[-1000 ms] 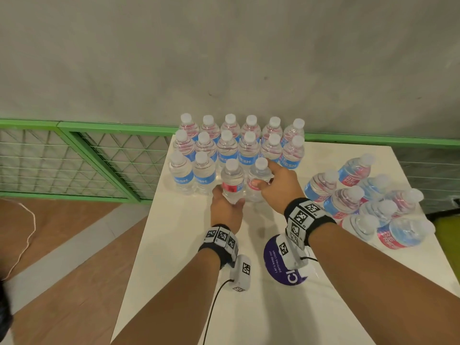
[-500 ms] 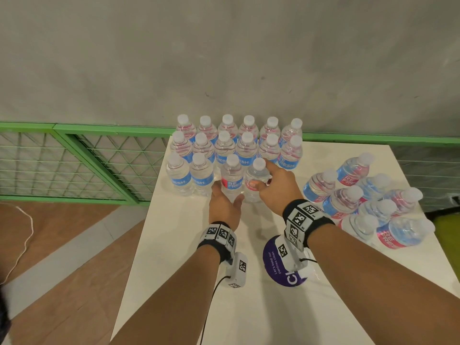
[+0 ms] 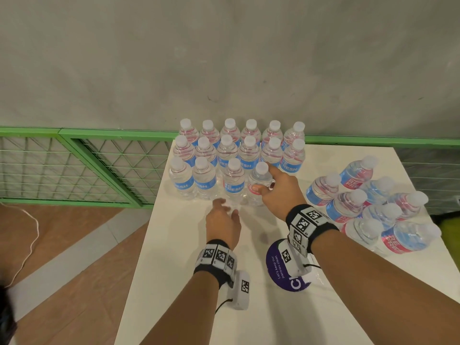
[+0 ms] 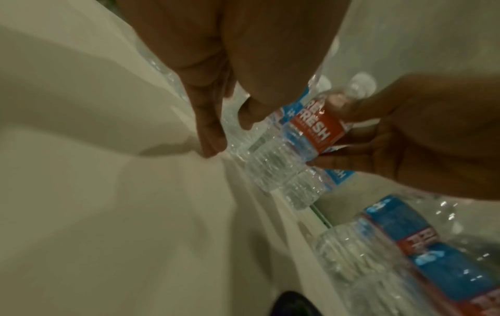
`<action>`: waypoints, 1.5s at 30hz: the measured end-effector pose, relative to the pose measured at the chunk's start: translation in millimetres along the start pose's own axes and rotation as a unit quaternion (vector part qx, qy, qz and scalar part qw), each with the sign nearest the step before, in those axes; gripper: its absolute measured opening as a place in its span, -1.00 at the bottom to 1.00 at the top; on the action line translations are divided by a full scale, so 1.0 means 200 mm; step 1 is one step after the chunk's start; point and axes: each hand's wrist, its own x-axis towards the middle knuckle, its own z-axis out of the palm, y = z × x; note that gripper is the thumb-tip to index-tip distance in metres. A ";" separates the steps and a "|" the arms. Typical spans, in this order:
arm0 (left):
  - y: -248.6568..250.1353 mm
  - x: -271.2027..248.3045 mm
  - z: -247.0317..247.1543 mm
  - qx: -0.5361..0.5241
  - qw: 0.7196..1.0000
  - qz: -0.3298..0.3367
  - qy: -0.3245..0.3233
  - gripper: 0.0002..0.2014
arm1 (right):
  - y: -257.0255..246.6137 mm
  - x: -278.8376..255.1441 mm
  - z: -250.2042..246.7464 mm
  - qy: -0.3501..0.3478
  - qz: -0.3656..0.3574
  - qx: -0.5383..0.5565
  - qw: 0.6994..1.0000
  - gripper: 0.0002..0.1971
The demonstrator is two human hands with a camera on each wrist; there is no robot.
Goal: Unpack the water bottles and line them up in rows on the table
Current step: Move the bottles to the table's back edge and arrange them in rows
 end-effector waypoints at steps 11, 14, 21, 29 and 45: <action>0.09 0.14 0.00 0.053 0.994 -0.079 -0.062 -0.34 | 0.01 0.00 0.01 0.001 -0.004 0.000 1.000 -0.38; 0.10 0.14 -0.01 0.089 0.988 -0.092 -0.089 -0.44 | 0.01 0.02 0.01 0.000 0.000 -0.004 1.000 -0.38; 0.09 0.14 -0.02 0.050 0.990 -0.099 -0.084 -0.39 | -0.04 0.05 0.03 -0.024 -0.007 -0.004 1.000 -0.39; 0.08 0.12 -0.06 0.013 0.991 -0.062 -0.119 -0.61 | -0.12 0.06 0.01 -0.024 0.003 -0.062 0.998 -0.27; 0.53 0.09 -0.63 0.151 0.921 0.356 0.042 -0.66 | -0.25 0.18 -0.15 -0.033 -0.160 -0.204 0.965 -0.66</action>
